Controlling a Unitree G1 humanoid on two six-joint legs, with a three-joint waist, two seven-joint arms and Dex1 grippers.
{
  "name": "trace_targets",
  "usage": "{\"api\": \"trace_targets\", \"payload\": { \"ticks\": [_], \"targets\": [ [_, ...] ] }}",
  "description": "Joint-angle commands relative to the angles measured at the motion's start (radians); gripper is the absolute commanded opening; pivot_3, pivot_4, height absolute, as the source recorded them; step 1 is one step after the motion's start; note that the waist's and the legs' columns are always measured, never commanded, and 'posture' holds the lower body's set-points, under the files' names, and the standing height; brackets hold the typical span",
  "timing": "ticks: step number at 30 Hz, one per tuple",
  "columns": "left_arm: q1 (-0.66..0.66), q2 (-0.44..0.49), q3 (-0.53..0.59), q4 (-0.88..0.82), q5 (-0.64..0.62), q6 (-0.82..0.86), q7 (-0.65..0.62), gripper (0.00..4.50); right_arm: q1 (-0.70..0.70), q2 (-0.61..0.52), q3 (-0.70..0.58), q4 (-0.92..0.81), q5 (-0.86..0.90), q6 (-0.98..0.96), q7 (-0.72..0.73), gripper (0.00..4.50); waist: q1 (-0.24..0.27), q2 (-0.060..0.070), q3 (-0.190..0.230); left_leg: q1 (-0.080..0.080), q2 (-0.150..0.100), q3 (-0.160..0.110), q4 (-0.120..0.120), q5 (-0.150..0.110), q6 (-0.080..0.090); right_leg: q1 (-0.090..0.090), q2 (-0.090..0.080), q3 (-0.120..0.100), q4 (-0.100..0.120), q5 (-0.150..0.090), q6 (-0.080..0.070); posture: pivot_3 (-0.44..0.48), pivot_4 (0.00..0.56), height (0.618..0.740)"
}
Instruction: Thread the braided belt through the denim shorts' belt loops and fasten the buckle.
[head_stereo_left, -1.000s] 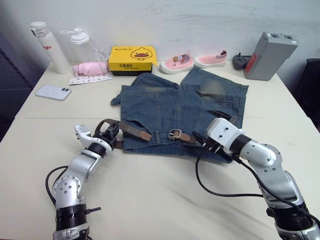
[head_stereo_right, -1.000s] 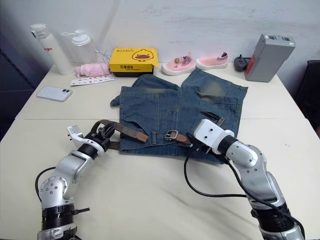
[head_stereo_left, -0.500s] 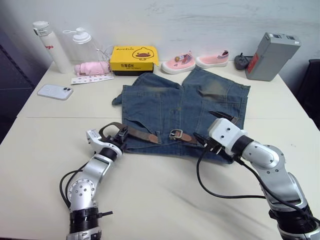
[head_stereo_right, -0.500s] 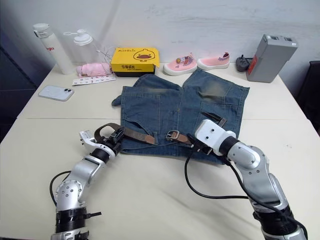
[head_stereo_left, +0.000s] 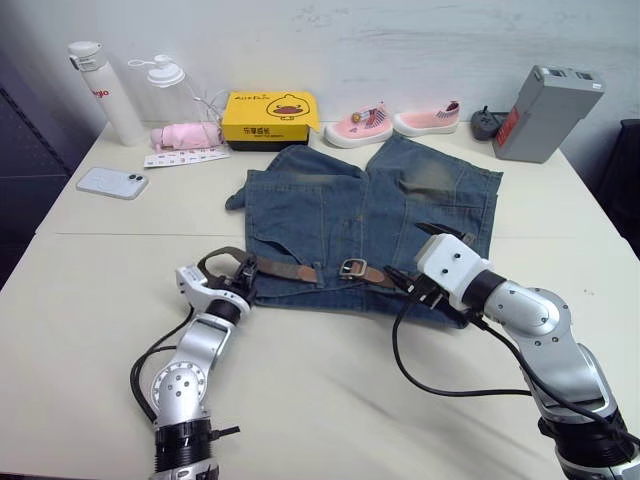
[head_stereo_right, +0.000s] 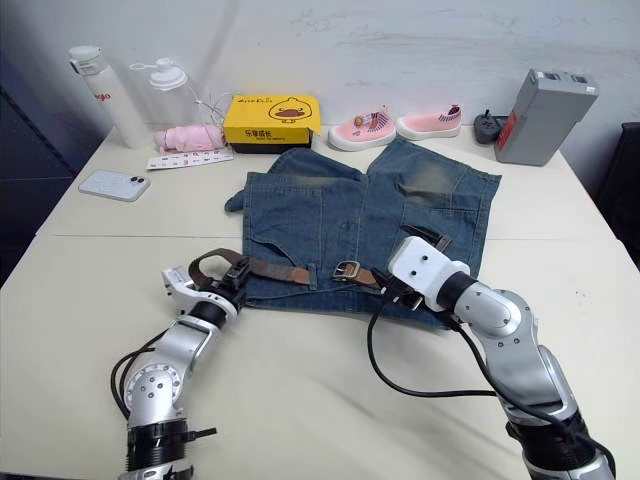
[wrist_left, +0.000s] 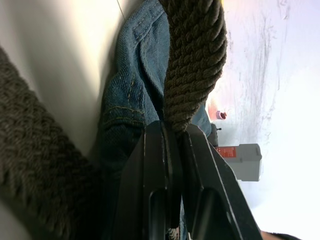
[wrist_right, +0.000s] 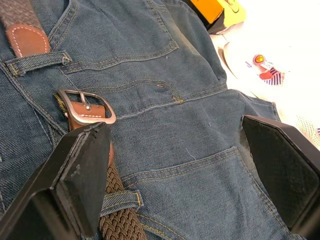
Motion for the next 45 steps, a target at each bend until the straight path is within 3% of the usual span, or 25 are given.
{"api": "trace_targets", "payload": {
  "ticks": [1, 9, 13, 17, 22, 25, 36, 45],
  "targets": [
    [-0.019, -0.008, -0.015, 0.016, 0.038, 0.008, -0.034, 0.00, -0.013, -0.001, -0.019, -0.054, 0.003, 0.003, -0.017, 4.43, 0.000, 0.000, 0.000, 0.000, 0.000, 0.000, 0.000, 0.000, 0.000, 0.000, 0.000, 0.000, 0.000, 0.000, 0.000, 0.000, 0.150, 0.683],
    [-0.065, 0.014, -0.071, 0.054, 0.124, 0.098, -0.117, 0.00, -0.002, -0.004, -0.020, -0.065, 0.004, 0.008, -0.021, 4.43, 0.005, 0.000, 0.000, 0.000, 0.000, 0.000, 0.000, 0.000, 0.000, 0.000, 0.000, -0.001, 0.000, 0.000, 0.000, 0.000, 0.150, 0.683],
    [-0.118, 0.067, -0.092, 0.100, 0.149, 0.168, -0.184, 0.00, 0.002, -0.008, -0.015, -0.052, 0.001, -0.009, -0.019, 4.43, 0.004, 0.000, 0.000, -0.001, 0.000, -0.001, 0.000, 0.000, 0.000, 0.000, 0.000, -0.001, 0.000, 0.000, 0.000, 0.000, 0.150, 0.683],
    [-0.230, 0.189, -0.178, 0.180, 0.225, 0.273, -0.365, 0.00, -0.001, -0.030, 0.001, -0.021, -0.010, -0.061, 0.000, 4.43, 0.004, 0.000, 0.000, -0.001, 0.000, -0.001, 0.000, 0.000, 0.000, 0.000, 0.000, -0.001, 0.000, 0.000, 0.000, 0.000, 0.150, 0.683],
    [-0.298, 0.257, -0.243, 0.254, 0.321, 0.313, -0.555, 0.00, 0.000, -0.081, 0.018, 0.038, -0.031, -0.170, 0.027, 4.43, 0.000, 0.001, 0.000, -0.001, 0.000, -0.001, -0.001, 0.001, -0.001, -0.002, 0.000, -0.001, 0.000, 0.000, 0.000, 0.000, 0.150, 0.683],
    [-0.328, 0.259, -0.275, 0.289, 0.369, 0.333, -0.649, 0.00, 0.004, -0.086, 0.016, 0.054, -0.030, -0.203, 0.030, 4.43, -0.001, 0.001, 0.000, -0.001, 0.000, 0.000, -0.001, 0.001, -0.001, -0.002, 0.001, -0.001, 0.000, 0.000, 0.000, 0.000, 0.150, 0.683],
    [-0.346, 0.218, -0.287, 0.332, 0.452, 0.366, -0.795, 0.00, 0.059, -0.098, 0.006, 0.025, -0.058, -0.239, 0.031, 4.43, 0.002, 0.001, 0.000, -0.001, 0.000, -0.001, -0.001, 0.001, -0.001, 0.000, 0.000, -0.001, 0.000, 0.000, 0.000, 0.000, 0.150, 0.683],
    [-0.401, 0.213, -0.281, 0.421, 0.553, 0.324, -0.908, 0.00, 0.127, -0.235, 0.011, 0.080, -0.169, -0.451, 0.047, 4.43, 0.003, 0.001, 0.001, 0.000, 0.000, 0.000, -0.001, 0.001, -0.001, 0.000, 0.000, -0.001, 0.000, 0.000, 0.000, 0.000, 0.150, 0.683]
  ]
}}
